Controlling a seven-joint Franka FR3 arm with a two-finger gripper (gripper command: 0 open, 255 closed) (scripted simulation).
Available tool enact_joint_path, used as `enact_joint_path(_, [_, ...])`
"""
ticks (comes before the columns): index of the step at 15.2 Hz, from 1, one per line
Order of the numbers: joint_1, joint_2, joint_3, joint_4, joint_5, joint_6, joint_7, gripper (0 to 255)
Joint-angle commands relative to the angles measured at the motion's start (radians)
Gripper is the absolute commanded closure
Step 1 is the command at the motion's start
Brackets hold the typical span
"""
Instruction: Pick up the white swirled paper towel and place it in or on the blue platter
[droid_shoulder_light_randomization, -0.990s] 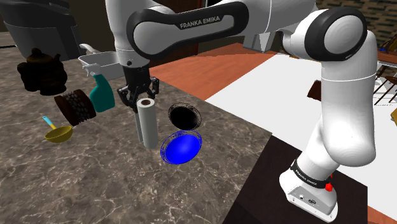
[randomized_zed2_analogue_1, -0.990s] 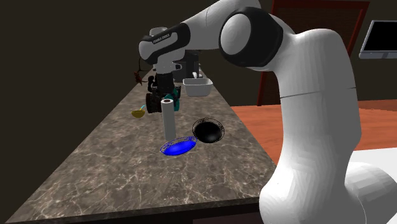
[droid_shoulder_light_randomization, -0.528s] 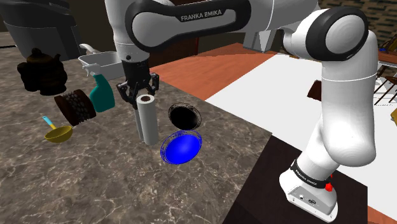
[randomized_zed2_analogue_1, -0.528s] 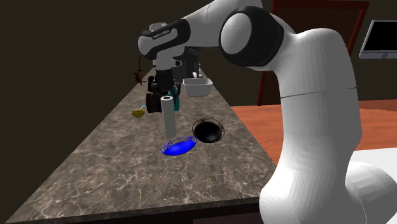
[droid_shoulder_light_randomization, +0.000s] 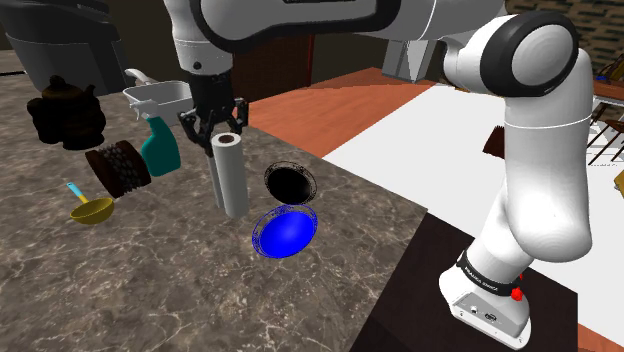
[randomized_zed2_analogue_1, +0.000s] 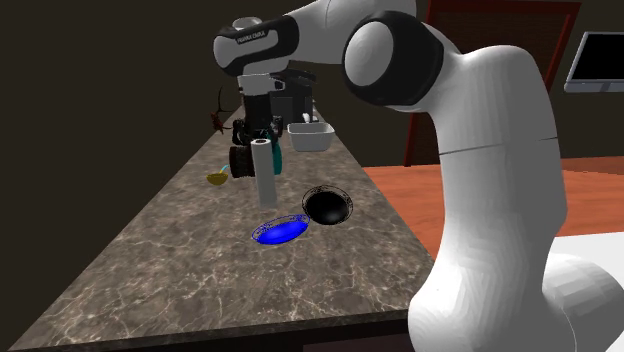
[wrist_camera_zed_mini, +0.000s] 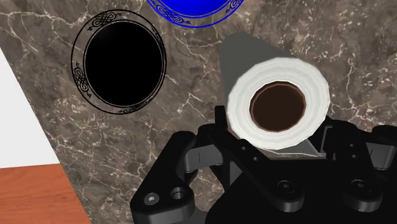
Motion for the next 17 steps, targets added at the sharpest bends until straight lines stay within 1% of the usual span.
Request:
enact_joint_path(1, [0.004,0.006,0.0,0.039,-0.001,-0.033,-0.004,255])
enact_joint_path(6, [0.021,0.025,-0.001,0.137,-0.008,-0.112,-0.009,255])
enact_joint_path(11, [0.046,0.058,-0.003,0.259,-0.02,-0.2,-0.014,255])
enact_joint_path(14, [-0.01,-0.09,0.013,0.087,0.031,-0.17,-0.02,255])
enact_joint_path(17, [-0.051,-0.22,0.019,-0.041,0.084,-0.162,-0.036,255])
